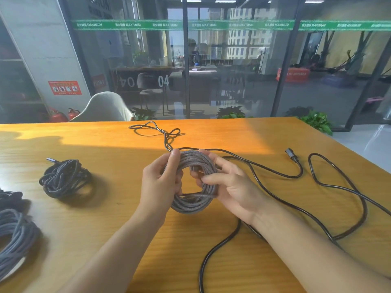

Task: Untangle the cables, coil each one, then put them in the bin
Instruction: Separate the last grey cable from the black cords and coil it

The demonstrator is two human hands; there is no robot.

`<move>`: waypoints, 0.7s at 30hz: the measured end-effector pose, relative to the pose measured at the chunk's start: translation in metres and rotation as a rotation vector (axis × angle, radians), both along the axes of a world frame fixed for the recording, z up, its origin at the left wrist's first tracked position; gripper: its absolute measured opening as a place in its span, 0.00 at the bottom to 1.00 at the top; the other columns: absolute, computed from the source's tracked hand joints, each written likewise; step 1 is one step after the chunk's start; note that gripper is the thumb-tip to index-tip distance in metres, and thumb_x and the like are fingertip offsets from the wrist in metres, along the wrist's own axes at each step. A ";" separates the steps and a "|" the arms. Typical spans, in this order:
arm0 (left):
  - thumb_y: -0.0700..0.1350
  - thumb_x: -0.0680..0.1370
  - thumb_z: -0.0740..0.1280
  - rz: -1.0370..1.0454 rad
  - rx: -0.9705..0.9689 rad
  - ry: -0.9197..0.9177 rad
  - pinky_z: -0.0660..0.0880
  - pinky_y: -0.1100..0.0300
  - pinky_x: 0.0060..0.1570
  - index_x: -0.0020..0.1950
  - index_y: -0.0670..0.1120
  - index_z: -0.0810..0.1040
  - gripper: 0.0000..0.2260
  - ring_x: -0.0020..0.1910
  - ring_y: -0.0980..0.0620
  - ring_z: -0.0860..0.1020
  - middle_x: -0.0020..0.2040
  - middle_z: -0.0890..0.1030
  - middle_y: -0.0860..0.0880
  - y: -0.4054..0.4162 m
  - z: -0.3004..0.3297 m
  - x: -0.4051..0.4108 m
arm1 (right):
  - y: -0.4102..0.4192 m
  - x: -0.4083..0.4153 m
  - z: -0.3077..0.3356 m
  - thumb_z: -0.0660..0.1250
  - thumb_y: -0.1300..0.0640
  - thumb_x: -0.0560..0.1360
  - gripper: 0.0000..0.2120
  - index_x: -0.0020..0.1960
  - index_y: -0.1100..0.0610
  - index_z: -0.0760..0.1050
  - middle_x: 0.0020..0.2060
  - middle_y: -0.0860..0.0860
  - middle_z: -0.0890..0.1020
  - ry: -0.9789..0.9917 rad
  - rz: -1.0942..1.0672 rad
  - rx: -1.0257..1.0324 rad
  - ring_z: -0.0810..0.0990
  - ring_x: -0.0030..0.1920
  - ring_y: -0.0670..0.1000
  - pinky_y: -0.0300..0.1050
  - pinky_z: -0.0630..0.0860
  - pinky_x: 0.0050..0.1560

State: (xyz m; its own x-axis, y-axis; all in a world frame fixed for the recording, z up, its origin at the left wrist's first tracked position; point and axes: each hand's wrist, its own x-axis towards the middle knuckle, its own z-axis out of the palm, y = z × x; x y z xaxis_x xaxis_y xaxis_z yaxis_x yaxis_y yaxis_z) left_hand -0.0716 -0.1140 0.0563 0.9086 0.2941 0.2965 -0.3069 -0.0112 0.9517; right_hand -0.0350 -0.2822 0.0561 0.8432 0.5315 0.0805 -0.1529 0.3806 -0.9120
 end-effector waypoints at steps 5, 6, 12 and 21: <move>0.55 0.86 0.59 -0.064 0.015 0.045 0.72 0.54 0.31 0.47 0.44 0.81 0.19 0.30 0.49 0.68 0.34 0.71 0.45 -0.003 -0.002 -0.001 | -0.005 0.003 -0.001 0.65 0.77 0.74 0.32 0.73 0.52 0.75 0.48 0.58 0.82 0.070 -0.041 0.055 0.82 0.46 0.51 0.48 0.77 0.53; 0.55 0.87 0.59 -0.078 0.048 0.043 0.74 0.52 0.32 0.46 0.46 0.81 0.19 0.31 0.49 0.69 0.35 0.71 0.45 -0.005 -0.003 -0.002 | -0.006 0.003 -0.001 0.65 0.77 0.74 0.32 0.72 0.52 0.75 0.48 0.58 0.82 0.057 -0.075 0.014 0.83 0.45 0.52 0.49 0.76 0.53; 0.55 0.86 0.60 -0.040 0.131 0.019 0.73 0.46 0.34 0.46 0.40 0.78 0.20 0.29 0.49 0.69 0.33 0.71 0.47 -0.009 -0.006 -0.004 | -0.008 0.006 0.001 0.72 0.64 0.78 0.22 0.66 0.46 0.76 0.51 0.53 0.87 -0.293 -0.284 -0.469 0.86 0.49 0.50 0.43 0.81 0.50; 0.54 0.86 0.61 0.047 -0.012 0.038 0.72 0.51 0.33 0.54 0.32 0.75 0.23 0.32 0.47 0.65 0.36 0.67 0.45 0.002 -0.005 0.001 | -0.016 0.016 -0.007 0.60 0.49 0.86 0.17 0.73 0.48 0.77 0.64 0.42 0.73 -0.659 -0.406 -0.852 0.77 0.58 0.42 0.46 0.75 0.63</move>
State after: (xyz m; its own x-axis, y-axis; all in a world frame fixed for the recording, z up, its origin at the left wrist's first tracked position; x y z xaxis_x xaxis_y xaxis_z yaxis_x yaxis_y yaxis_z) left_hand -0.0704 -0.1117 0.0517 0.9042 0.3400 0.2585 -0.2701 -0.0136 0.9627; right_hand -0.0187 -0.2981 0.0490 0.8925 0.3241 0.3138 0.4416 -0.4856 -0.7544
